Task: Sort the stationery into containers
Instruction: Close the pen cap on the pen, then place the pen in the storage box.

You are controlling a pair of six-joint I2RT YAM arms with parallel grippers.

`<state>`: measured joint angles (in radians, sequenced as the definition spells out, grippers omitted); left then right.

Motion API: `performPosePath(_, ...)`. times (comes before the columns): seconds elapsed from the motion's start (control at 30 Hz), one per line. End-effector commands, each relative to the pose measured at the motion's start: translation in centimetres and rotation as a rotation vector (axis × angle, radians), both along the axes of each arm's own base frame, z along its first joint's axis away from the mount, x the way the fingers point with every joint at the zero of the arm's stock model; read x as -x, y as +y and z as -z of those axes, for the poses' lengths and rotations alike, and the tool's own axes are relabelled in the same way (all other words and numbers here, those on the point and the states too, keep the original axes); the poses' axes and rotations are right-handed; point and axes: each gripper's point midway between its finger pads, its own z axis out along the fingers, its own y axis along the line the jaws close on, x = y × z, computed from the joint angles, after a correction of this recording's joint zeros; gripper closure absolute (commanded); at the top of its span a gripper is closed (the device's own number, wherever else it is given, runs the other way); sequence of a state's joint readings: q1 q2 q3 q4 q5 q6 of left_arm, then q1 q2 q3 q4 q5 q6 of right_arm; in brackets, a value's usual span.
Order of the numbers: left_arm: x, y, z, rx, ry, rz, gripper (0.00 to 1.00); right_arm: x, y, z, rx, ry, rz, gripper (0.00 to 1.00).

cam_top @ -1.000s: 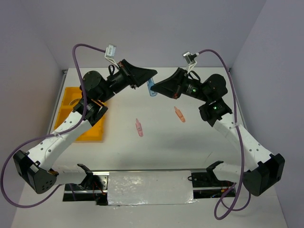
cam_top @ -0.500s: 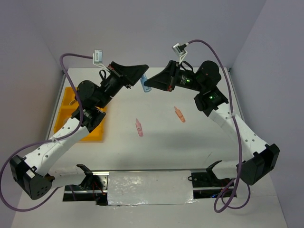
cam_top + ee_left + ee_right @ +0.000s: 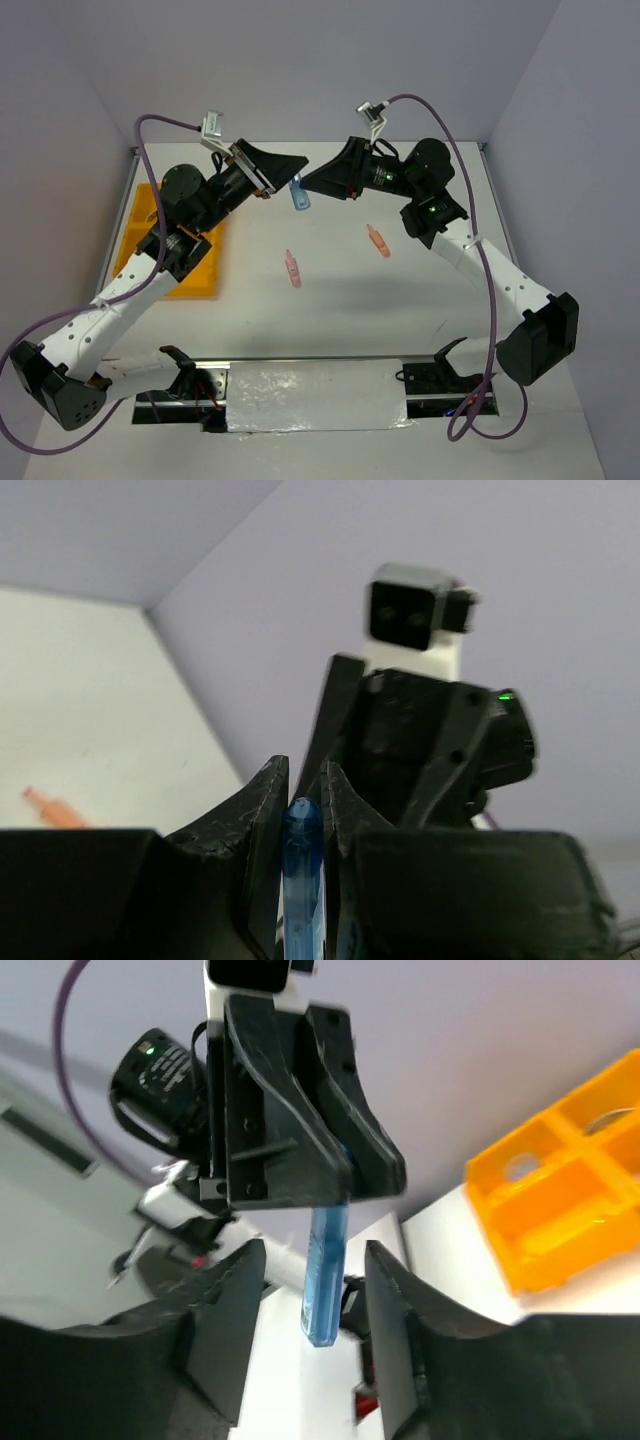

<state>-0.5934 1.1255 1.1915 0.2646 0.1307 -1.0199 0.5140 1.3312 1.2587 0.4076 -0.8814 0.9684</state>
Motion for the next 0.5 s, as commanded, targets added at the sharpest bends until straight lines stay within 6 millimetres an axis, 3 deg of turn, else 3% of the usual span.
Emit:
performPosePath(0.0,-0.2,1.1,3.3,-0.099,0.123,0.003,1.00,-0.6,-1.5,-1.8,-0.056,-0.107,0.121,0.46)
performPosePath(0.13,-2.0,4.4,5.0,-0.120,0.213,-0.103,1.00,-2.9,-2.7,0.9,-0.007,-0.030,0.199,0.30)
performPosePath(0.2,-3.3,7.0,6.1,-0.153,0.252,-0.192,1.00,-4.8,-4.3,3.4,0.067,0.025,0.275,0.29)
performPosePath(0.3,-4.8,12.4,9.8,-0.281,0.384,-0.419,1.00,-5.5,-7.0,5.1,0.147,0.024,0.378,0.27)
performPosePath(0.33,-4.6,14.5,12.3,-0.356,0.474,-0.502,1.00,-5.8,-7.5,5.5,0.179,0.028,0.407,0.26)
performPosePath(0.37,-4.9,16.6,13.6,-0.405,0.513,-0.585,1.00,-6.1,-8.2,7.1,0.254,0.038,0.448,0.26)
performPosePath(0.47,-5.5,22.1,18.7,-0.612,0.610,-0.761,1.00,-5.7,-9.0,7.3,0.321,-0.004,0.477,0.26)
